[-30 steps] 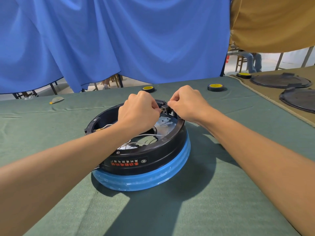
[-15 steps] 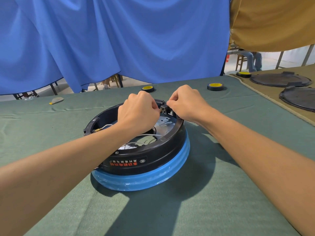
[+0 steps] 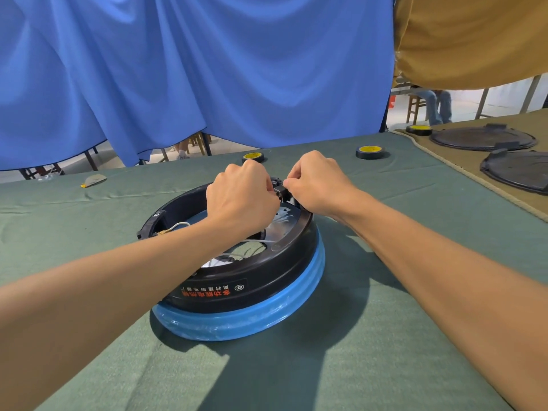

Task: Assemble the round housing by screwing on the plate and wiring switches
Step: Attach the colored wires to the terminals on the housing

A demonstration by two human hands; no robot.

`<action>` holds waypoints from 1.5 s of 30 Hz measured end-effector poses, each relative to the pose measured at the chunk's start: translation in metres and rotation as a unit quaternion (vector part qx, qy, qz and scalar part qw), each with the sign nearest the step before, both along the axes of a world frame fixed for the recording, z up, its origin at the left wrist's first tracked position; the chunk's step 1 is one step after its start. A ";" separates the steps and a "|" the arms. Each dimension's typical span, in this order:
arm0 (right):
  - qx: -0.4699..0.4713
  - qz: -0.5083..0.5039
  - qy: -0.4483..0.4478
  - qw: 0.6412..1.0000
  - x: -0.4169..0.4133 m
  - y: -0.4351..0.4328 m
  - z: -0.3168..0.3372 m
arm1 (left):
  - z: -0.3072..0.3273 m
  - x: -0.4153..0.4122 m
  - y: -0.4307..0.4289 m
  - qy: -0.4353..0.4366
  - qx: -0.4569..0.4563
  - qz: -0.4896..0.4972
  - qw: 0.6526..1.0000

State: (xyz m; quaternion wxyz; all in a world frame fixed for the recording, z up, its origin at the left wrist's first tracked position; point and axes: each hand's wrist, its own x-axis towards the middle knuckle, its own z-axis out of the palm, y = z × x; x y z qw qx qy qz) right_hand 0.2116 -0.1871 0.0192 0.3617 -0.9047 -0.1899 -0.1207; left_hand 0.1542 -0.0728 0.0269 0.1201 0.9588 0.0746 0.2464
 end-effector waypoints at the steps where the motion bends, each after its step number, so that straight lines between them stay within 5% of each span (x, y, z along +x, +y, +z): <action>1: -0.003 -0.001 0.003 1.000 0.000 0.000 0.001 | 0.000 0.000 0.001 0.002 0.003 -0.004 1.000; 7: 0.009 0.009 0.022 1.000 -0.005 -0.004 0.004 | 0.013 -0.002 0.013 0.055 0.030 -0.034 0.997; 12: 0.012 0.022 0.050 0.998 -0.004 -0.014 0.009 | 0.021 -0.006 0.017 -0.037 0.019 -0.045 0.998; 16: 0.045 0.012 0.077 0.996 0.005 -0.034 0.016 | 0.018 -0.004 0.003 0.036 0.000 -0.097 0.995; 24: -0.203 -0.050 0.057 0.976 0.026 -0.053 -0.009 | -0.002 0.005 -0.001 0.114 0.087 -0.128 0.981; 35: -0.245 -0.096 0.023 0.965 0.043 -0.047 -0.040 | -0.008 0.011 0.000 0.049 0.116 -0.119 0.985; 39: -0.034 -0.083 0.094 0.992 0.036 -0.048 -0.027 | -0.008 0.010 0.000 0.048 0.095 -0.128 0.986; 42: 0.145 -0.035 0.130 0.980 0.027 -0.050 -0.014 | -0.008 0.010 0.001 0.052 0.082 -0.128 0.987; 45: 0.227 -0.006 0.121 0.966 0.020 -0.051 -0.007 | -0.008 0.008 0.000 0.047 0.086 -0.122 0.988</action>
